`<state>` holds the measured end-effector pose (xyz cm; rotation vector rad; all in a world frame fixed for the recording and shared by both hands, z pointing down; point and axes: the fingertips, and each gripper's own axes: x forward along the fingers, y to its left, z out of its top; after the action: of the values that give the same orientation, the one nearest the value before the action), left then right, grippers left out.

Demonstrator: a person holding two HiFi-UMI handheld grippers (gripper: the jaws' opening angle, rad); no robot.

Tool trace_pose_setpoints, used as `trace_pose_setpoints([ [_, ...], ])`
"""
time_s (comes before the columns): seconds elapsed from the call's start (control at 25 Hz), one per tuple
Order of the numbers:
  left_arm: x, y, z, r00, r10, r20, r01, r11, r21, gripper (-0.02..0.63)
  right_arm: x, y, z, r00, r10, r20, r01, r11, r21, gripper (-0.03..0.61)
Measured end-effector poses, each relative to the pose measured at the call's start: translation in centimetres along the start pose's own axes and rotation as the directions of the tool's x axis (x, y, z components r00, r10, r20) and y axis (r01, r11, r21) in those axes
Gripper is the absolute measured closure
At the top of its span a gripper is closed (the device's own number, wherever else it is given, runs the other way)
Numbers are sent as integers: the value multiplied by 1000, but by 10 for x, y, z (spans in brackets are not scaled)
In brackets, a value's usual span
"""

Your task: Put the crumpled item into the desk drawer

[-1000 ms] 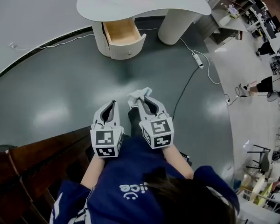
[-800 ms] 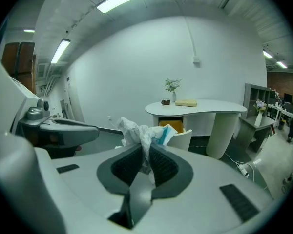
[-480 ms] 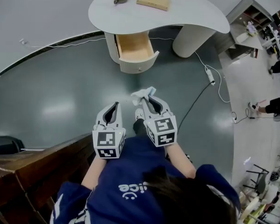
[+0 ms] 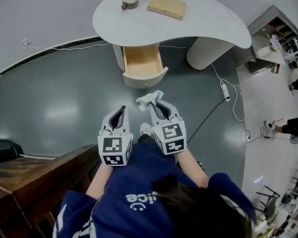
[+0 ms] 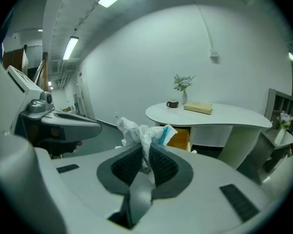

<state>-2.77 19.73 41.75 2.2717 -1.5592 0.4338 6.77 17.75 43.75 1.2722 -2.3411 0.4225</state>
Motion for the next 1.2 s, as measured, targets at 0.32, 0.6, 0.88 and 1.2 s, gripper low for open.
trace_pose_setpoints([
  [0.32, 49, -18, 23, 1000, 16, 14, -15, 999, -29, 610, 15, -46, 12, 999, 49, -10, -49, 998, -33, 522],
  [0.6, 69, -20, 29, 1000, 29, 0, -29, 999, -39, 611, 23, -68, 10, 998, 51, -30, -51, 999, -17, 522],
  [0.88, 82, -1, 26, 999, 49, -21, -50, 997, -59, 611, 33, -75, 9, 998, 43, -52, -43, 999, -1, 522],
  [1.2, 116, 27, 36, 999, 20, -31, -21, 998, -58, 609, 57, -92, 21, 996, -11, -86, 11, 1000, -7, 522],
])
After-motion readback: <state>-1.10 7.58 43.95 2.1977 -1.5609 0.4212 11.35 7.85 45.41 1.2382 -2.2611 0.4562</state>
